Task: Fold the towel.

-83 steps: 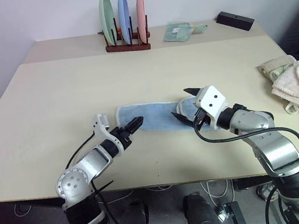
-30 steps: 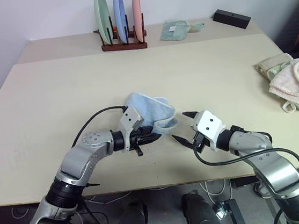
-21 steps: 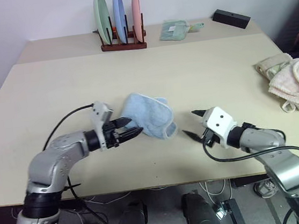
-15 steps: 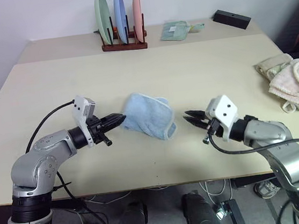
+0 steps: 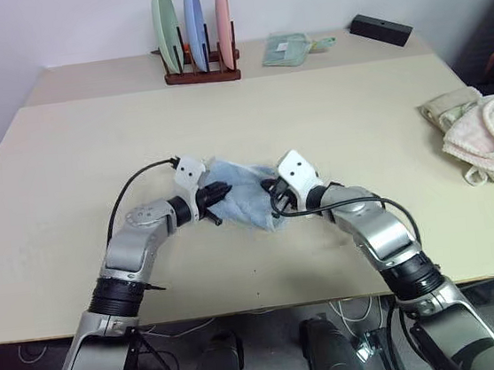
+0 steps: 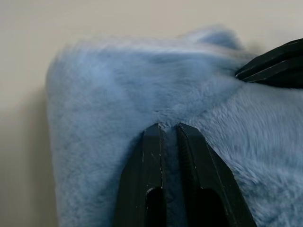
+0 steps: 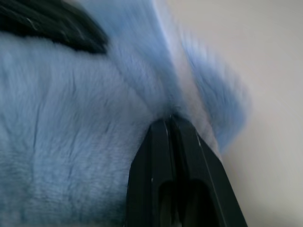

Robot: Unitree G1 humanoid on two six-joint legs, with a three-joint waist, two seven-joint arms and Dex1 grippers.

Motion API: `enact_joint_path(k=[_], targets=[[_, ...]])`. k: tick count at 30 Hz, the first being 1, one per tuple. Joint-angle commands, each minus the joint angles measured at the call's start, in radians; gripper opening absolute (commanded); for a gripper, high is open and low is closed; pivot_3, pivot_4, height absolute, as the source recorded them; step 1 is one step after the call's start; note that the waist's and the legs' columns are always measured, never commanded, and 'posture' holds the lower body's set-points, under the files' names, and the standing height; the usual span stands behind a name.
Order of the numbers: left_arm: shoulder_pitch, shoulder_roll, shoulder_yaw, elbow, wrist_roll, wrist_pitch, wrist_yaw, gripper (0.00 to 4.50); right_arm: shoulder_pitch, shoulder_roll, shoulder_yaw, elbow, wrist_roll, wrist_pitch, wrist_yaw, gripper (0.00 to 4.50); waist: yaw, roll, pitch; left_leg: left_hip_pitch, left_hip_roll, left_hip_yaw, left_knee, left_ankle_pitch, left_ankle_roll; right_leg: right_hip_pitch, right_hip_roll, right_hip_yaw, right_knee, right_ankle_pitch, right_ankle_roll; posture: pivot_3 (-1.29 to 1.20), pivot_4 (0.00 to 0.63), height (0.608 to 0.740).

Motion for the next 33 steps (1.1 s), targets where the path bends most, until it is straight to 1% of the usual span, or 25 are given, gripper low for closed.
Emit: enact_joint_path(k=[1,2,5,7,8,10,11,13,15,17,19,24,28,29,31,33], targets=[[0.030,0.007,0.003,0.058,0.046,-0.034,-0.003,0.49,0.028,0.003,0.026,0.030,-0.041,-0.028,-0.002,0.08,-0.001,0.000,0.000,0.001,0.000,0.000,0.000,0.000,0.000,0.000,0.000,0.000,0.001,0.000,0.000,0.00,0.150,0.740],[0.034,0.002,0.011,0.062,0.047,-0.044,0.002,0.49,0.036,0.008,0.016,0.023,-0.043,-0.041,-0.012,0.08,-0.001,0.000,0.000,0.001,0.000,0.000,0.001,0.000,0.000,0.000,0.000,0.000,0.003,0.000,0.000,0.00,0.150,0.740],[0.041,-0.033,0.072,0.016,-0.009,-0.061,0.011,0.49,0.051,0.040,-0.063,-0.054,0.011,-0.028,-0.031,0.08,-0.002,0.000,0.000,0.003,0.000,0.000,0.001,0.000,0.000,0.001,0.000,0.000,0.006,0.000,0.000,0.00,0.150,0.740],[0.041,-0.048,0.154,-0.043,-0.082,-0.061,0.011,0.49,0.062,0.059,-0.144,-0.169,0.116,0.086,-0.012,0.60,-0.001,0.000,0.000,0.002,0.000,-0.001,0.002,0.000,0.000,0.001,0.000,0.000,0.006,0.000,0.000,0.00,0.150,0.740],[0.042,-0.045,0.183,-0.068,-0.103,-0.055,0.010,0.49,0.066,0.068,-0.180,-0.214,0.158,0.147,-0.014,0.94,-0.002,0.000,0.000,0.001,0.000,-0.001,0.002,0.000,0.000,0.000,0.000,0.000,0.006,0.000,0.000,0.00,0.150,0.740],[0.049,-0.032,0.207,-0.098,-0.116,-0.045,0.007,0.49,0.070,0.078,-0.224,-0.264,0.207,0.234,-0.029,1.92,-0.002,0.000,0.000,-0.001,0.000,-0.001,0.002,0.000,0.000,-0.003,0.000,0.000,0.007,0.000,0.000,0.00,0.150,0.740],[0.059,-0.012,0.220,-0.120,-0.120,-0.039,-0.004,0.49,0.077,0.089,-0.265,-0.295,0.255,0.310,-0.038,2.35,0.000,0.000,0.000,-0.001,0.000,-0.001,0.002,0.000,0.000,-0.004,0.000,0.000,0.007,0.000,0.000,0.00,0.150,0.740],[0.100,0.058,0.237,-0.174,-0.125,-0.040,-0.064,0.49,0.103,0.126,-0.362,-0.354,0.357,0.469,-0.071,3.42,-0.001,0.000,0.000,-0.001,0.001,-0.001,0.001,0.000,0.000,-0.004,0.001,0.000,0.007,0.000,0.000,0.00,0.150,0.740],[0.135,0.114,0.238,-0.214,-0.141,-0.031,-0.120,0.49,0.119,0.159,-0.419,-0.382,0.414,0.570,-0.105,4.46,-0.001,0.001,0.000,-0.001,0.001,-0.001,0.000,0.000,0.000,-0.004,0.001,0.000,0.007,0.000,0.000,0.00,0.150,0.740],[0.171,0.165,0.229,-0.249,-0.150,-0.023,-0.178,0.49,0.127,0.189,-0.452,-0.383,0.444,0.642,-0.139,4.46,0.000,0.001,0.001,-0.001,0.001,-0.001,0.000,0.000,0.000,-0.004,0.001,0.000,0.007,0.000,-0.001,0.00,0.150,0.740],[0.202,0.200,0.221,-0.281,-0.159,-0.014,-0.221,0.49,0.130,0.209,-0.456,-0.365,0.454,0.674,-0.163,4.46,-0.001,0.002,0.001,-0.001,0.001,-0.001,0.000,0.000,0.000,-0.004,0.001,0.001,0.007,0.000,-0.001,0.00,0.150,0.740],[0.232,0.197,0.230,-0.315,-0.172,0.004,-0.218,0.49,0.080,0.307,-0.491,-0.267,0.481,0.699,-0.223,4.46,-0.001,0.002,0.001,-0.001,0.001,-0.001,0.000,0.000,0.000,-0.004,0.001,0.001,0.007,0.000,-0.001,0.00,0.150,0.740],[0.255,0.192,0.235,-0.359,-0.194,0.026,-0.219,0.49,0.004,0.388,-0.498,-0.156,0.498,0.667,-0.247,4.46,-0.027,0.002,0.001,0.000,0.002,-0.001,0.000,0.000,0.000,-0.005,0.002,0.001,0.008,0.000,-0.001,0.00,0.150,0.740],[0.261,0.193,0.231,-0.366,-0.192,0.029,-0.216,0.49,-0.013,0.398,-0.487,-0.124,0.492,0.649,-0.246,4.23,-0.029,0.002,0.001,0.000,0.002,-0.001,-0.001,0.000,0.000,-0.006,0.002,0.001,0.008,0.000,-0.001,0.00,0.150,0.740],[0.273,0.194,0.225,-0.380,-0.186,0.028,-0.213,0.49,-0.038,0.416,-0.480,-0.073,0.481,0.613,-0.254,3.62,-0.030,0.002,0.001,0.000,0.003,-0.001,-0.001,0.000,0.000,-0.006,0.003,0.001,0.008,0.000,-0.001,0.00,0.150,0.740],[0.279,0.193,0.224,-0.386,-0.182,0.030,-0.207,0.49,-0.053,0.432,-0.490,-0.043,0.487,0.590,-0.263,2.60,-0.030,0.002,0.001,0.000,0.003,-0.001,-0.002,0.000,0.000,-0.006,0.003,0.001,0.008,0.000,-0.001,0.00,0.150,0.740]])
